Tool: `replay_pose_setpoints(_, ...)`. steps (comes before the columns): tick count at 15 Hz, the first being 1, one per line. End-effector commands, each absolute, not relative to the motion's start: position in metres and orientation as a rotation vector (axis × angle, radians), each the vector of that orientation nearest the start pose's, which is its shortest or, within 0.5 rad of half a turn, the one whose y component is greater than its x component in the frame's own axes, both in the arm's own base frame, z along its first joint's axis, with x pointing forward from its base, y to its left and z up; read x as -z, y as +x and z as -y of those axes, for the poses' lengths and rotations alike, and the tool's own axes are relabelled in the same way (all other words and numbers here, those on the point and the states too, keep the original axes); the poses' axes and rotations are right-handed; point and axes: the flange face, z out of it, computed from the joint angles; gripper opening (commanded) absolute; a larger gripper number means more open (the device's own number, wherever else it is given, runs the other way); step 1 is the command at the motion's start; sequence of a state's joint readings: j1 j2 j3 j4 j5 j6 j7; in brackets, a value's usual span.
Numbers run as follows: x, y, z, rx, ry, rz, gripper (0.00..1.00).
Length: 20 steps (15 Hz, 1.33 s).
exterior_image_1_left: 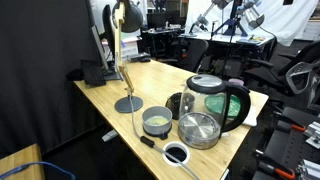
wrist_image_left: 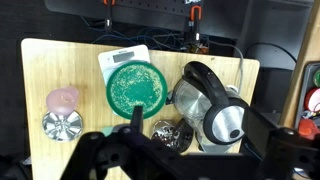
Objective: Move the gray bowl to the right of the silver pot
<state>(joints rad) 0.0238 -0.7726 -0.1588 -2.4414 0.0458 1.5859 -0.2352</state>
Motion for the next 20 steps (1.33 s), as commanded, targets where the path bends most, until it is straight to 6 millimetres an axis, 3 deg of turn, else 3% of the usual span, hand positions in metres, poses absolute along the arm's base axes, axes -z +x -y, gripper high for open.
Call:
replay_pose_setpoints(1,-0.546,0.306,0.046,-0.094,-2.963,0.218,1.0)
replay_pose_setpoints(9,-0.542,0.308,0.041,-0.085,-2.975,0.241,1.0)
replay_pose_setpoints(13,-0.526,0.314,0.005,-0.101,-2.979,0.383,1.0)
replay_pose_setpoints(18,-0.495,0.33,-0.063,-0.119,-2.994,0.586,1.0)
replay_pose_setpoints(20,-0.495,0.328,-0.065,-0.126,-3.007,0.587,1.0)
